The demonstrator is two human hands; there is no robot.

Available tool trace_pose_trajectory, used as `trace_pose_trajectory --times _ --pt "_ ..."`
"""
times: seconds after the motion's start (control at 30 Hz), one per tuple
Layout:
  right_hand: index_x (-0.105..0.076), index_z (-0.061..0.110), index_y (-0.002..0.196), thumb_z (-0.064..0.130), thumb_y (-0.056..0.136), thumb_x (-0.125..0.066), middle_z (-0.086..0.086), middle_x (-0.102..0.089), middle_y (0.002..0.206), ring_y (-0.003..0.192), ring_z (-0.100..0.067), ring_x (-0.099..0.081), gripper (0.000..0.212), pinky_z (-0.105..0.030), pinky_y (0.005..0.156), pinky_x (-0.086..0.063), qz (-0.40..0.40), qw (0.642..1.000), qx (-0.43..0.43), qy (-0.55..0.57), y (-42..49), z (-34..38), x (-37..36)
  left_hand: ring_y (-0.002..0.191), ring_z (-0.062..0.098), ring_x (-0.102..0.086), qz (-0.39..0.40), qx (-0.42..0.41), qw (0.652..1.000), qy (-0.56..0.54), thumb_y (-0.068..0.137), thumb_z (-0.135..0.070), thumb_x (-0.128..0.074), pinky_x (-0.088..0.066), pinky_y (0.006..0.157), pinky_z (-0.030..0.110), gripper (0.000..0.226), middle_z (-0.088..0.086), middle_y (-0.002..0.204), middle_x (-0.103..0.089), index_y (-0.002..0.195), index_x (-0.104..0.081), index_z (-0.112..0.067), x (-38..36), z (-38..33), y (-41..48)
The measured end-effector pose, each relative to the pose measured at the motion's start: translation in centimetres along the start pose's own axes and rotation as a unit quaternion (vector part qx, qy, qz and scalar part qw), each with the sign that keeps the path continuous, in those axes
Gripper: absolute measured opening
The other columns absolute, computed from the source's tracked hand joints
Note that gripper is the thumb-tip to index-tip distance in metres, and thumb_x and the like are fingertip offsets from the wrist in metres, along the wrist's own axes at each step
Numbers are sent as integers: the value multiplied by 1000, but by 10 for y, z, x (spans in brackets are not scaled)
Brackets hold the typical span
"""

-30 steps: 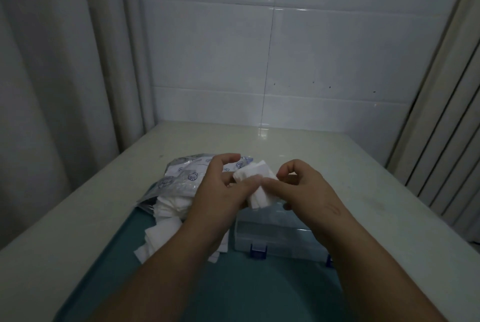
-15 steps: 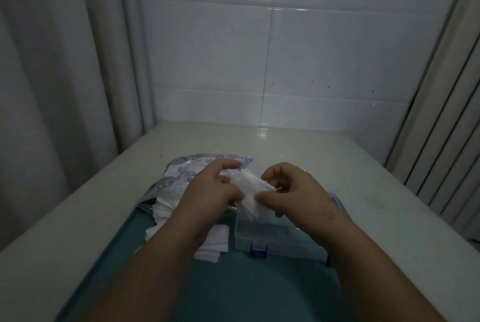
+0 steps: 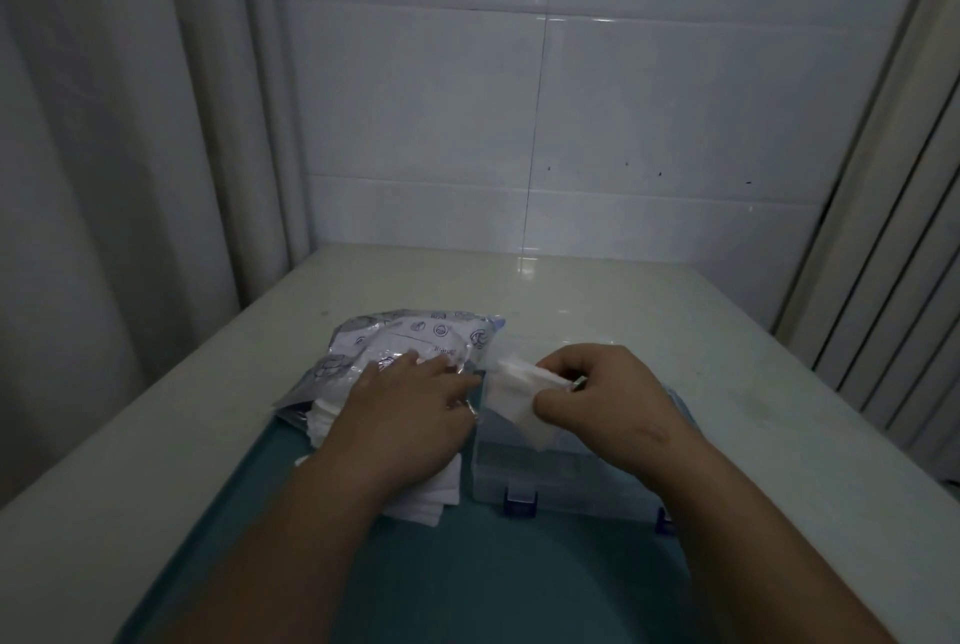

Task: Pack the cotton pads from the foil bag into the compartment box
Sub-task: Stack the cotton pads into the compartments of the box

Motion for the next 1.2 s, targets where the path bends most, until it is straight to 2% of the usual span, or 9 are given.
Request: trace_pose_trajectory --times 0.2,0.3,0.4,0.47,0.53,0.63,0.8,1.07,1.2 --pt "-70 21 97 18 77 -68 7 -65 86 76 -5 -59 21 -17 57 -43 12 1000 -1 -9 1 -2 0 136 19 -31 -25 31 996 86 90 -45 -20 -22 112 49 54 -10 150 -36 138 -41 -36 -1 7 -4" --pt "-66 27 95 20 78 -68 12 -63 87 78 -5 -58 18 -16 58 -43 23 1000 6 -11 1 -2 -2 138 19 -30 -33 37 996 74 93 -40 -26 -17 115 52 49 -9 150 -37 140 -39 -37 1 4 -4" --pt "-62 30 94 21 80 -68 12 -62 91 80 -6 -59 18 -16 61 -45 31 999 12 -4 2 -3 -4 120 18 -48 -153 44 979 -125 95 -25 -36 -34 106 40 43 -4 135 -54 135 -47 -33 13 -6 -7" --pt "-61 30 97 21 82 -67 10 -62 96 82 -7 -59 19 -18 64 -48 45 999 15 2 2 -3 -4 102 11 -55 -213 63 926 -305 95 -19 -40 -44 85 28 35 -6 121 -60 124 -55 -30 20 -14 -12" --pt "-60 32 99 21 83 -67 10 -62 99 84 -8 -60 20 -22 68 -52 58 998 22 0 2 -3 -6 91 4 -58 -235 57 878 -412 94 -17 -46 -45 75 22 23 -11 104 -66 102 -63 -30 22 -21 -13" --pt "-58 34 97 23 84 -67 11 -61 99 86 -9 -61 20 -25 75 -55 60 997 37 -8 1 -3 -8 89 18 -63 -222 54 833 -504 91 -26 -51 -53 80 39 20 -4 85 -68 82 -68 -20 18 -29 -12" --pt "-60 32 97 22 84 -65 11 -64 93 82 -9 -63 17 -31 77 -58 67 995 75 -27 0 -1 -12 84 20 -62 -188 72 835 -511 91 -33 -52 -50 75 39 23 0 85 -68 81 -66 -18 10 -43 -15" --pt "-52 36 94 28 78 -75 13 -63 96 65 -4 -59 30 -23 63 -56 43 995 94 19 4 -3 -17 87 4 -59 -231 71 866 -438 95 -14 -43 -49 74 26 22 -11 91 -65 94 -61 -27 -1 -40 -11" --pt "-46 43 97 35 77 -77 23 -56 96 69 -6 -63 38 -20 64 -56 70 993 86 -35 2 -3 -18 84 2 -58 -236 88 878 -407 97 -12 -39 -43 64 17 24 -7 94 -64 100 -56 -28 -10 -38 -8"
Point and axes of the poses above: each hand's wrist, its own y-axis towards the middle knuckle, its own x-axis out of the back of the hand, z = x × y, the point moved 1 cm from there along y, towards the middle knuckle
